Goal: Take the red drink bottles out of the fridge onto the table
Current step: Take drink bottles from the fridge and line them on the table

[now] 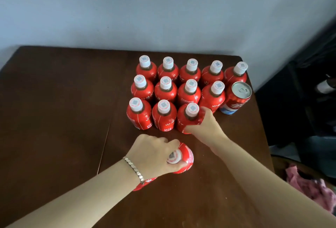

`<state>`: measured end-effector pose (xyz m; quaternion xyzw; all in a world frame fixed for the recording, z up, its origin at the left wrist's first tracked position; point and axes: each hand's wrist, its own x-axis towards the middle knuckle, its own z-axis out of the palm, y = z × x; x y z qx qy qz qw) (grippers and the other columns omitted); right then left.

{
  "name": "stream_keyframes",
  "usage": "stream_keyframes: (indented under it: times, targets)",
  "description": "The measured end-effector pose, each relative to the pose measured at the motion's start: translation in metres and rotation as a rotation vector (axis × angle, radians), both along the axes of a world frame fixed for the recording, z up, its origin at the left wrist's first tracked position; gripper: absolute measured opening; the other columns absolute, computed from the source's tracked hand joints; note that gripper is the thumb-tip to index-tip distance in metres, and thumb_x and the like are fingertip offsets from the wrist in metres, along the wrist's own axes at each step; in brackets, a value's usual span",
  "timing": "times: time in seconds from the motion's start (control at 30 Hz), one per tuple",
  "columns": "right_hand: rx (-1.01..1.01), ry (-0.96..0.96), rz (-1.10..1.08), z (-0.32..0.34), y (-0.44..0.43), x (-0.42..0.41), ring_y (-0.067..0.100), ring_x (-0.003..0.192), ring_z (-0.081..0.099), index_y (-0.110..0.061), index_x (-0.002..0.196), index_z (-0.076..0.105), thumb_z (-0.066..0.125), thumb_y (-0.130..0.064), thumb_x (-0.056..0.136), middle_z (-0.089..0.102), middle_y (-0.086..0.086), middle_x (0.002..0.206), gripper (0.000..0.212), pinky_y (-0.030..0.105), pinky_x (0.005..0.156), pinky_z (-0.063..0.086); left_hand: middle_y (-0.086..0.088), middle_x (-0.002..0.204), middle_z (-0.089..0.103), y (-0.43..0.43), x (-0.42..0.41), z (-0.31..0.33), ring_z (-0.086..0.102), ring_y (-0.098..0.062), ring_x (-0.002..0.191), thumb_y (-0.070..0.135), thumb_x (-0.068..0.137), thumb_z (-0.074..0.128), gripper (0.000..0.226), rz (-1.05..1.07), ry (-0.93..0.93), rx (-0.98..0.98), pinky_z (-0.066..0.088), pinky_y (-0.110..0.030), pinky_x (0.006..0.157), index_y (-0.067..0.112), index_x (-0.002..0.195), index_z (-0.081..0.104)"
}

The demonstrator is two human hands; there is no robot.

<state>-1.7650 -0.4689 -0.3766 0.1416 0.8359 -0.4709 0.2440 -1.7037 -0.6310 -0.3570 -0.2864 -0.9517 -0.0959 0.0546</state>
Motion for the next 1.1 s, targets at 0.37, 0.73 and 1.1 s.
stream_keyframes:
  times: [0.37, 0.73, 1.1]
  targets:
    - [0.187, 0.349, 0.379, 0.006, 0.049, 0.078, 0.009, 0.11, 0.055, -0.025, 0.123, 0.054, 0.081, -0.023, 0.057, 0.05, -0.02, 0.115, 0.071, 0.017, 0.082, 0.044, 0.006, 0.044, 0.057, 0.065, -0.013, 0.008, 0.054, -0.013, 0.037, 0.055, 0.062, 0.056, 0.034, -0.051, -0.06, 0.109, 0.031, -0.016, 0.039, 0.022, 0.06, 0.062]
    - [0.202, 0.447, -0.299, -0.019, 0.106, 0.028, 0.017, 0.12, 0.052, -0.018, 0.134, 0.045, 0.085, -0.028, 0.065, 0.049, 0.003, 0.135, 0.081, 0.021, 0.09, 0.039, -0.011, 0.11, 0.053, 0.137, -0.069, 0.016, 0.058, -0.03, 0.096, 0.045, 0.088, 0.057, 0.043, 0.032, -0.181, -0.163, 0.032, -0.032, 0.064, 0.01, 0.112, 0.05]
    - [0.12, 0.218, -0.046, -0.026, 0.115, 0.019, 0.02, 0.137, 0.036, -0.023, 0.149, 0.003, 0.077, -0.021, 0.076, 0.032, 0.007, 0.149, 0.104, 0.029, 0.106, 0.036, -0.014, 0.096, 0.067, 0.13, -0.059, -0.018, 0.065, -0.03, 0.071, 0.032, 0.026, 0.094, 0.07, 0.091, 0.043, -0.287, 0.053, -0.039, 0.069, 0.015, 0.09, 0.072]
